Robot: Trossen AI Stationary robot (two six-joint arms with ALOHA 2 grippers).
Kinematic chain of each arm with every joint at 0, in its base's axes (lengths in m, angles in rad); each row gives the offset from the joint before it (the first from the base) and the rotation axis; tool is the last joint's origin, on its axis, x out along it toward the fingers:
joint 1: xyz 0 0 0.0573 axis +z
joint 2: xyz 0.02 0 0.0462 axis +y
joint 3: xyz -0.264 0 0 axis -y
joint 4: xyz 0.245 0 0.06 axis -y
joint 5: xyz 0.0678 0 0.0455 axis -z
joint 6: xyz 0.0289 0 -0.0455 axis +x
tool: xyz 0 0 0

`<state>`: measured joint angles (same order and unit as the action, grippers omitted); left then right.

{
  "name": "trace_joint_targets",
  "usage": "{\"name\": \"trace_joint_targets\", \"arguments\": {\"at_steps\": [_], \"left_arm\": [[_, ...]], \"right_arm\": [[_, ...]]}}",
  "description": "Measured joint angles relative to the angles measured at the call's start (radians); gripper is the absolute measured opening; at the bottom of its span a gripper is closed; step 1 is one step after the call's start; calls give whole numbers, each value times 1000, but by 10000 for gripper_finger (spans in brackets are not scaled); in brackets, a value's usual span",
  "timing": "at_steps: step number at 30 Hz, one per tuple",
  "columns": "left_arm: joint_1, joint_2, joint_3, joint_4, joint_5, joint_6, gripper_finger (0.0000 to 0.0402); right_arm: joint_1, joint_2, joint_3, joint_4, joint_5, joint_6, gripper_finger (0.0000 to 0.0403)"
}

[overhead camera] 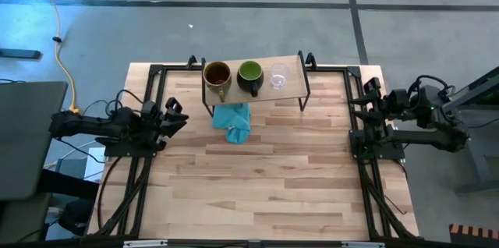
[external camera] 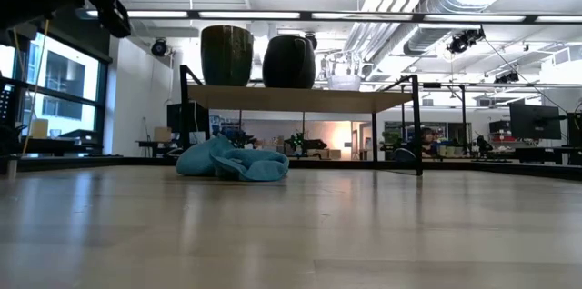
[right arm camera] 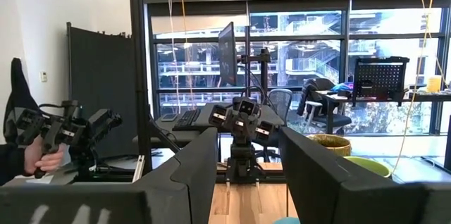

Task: Stack small to large cups/mugs on shelf
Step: Return to Home Position

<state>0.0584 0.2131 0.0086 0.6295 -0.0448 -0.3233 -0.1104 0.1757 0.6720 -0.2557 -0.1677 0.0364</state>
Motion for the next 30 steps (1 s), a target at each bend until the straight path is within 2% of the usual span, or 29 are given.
{"name": "trace_joint_targets", "arguments": {"at_steps": [5,8,16,25,30], "left_arm": [[0,0,0,-3,-16,-42,90],[0,0,0,-4,-48,-75,90],[0,0,0,-1,-95,-77,90],[0,0,0,-1,1,26,90],[0,0,1,-20,1,46,90]], "right_arm": [[0,0,0,0,1,-16,144],[0,0,0,0,38,-17,144],[0,0,0,-24,81,22,144],[0,0,0,-149,82,220,144],[0,0,0,-126,79,210,144]]}}
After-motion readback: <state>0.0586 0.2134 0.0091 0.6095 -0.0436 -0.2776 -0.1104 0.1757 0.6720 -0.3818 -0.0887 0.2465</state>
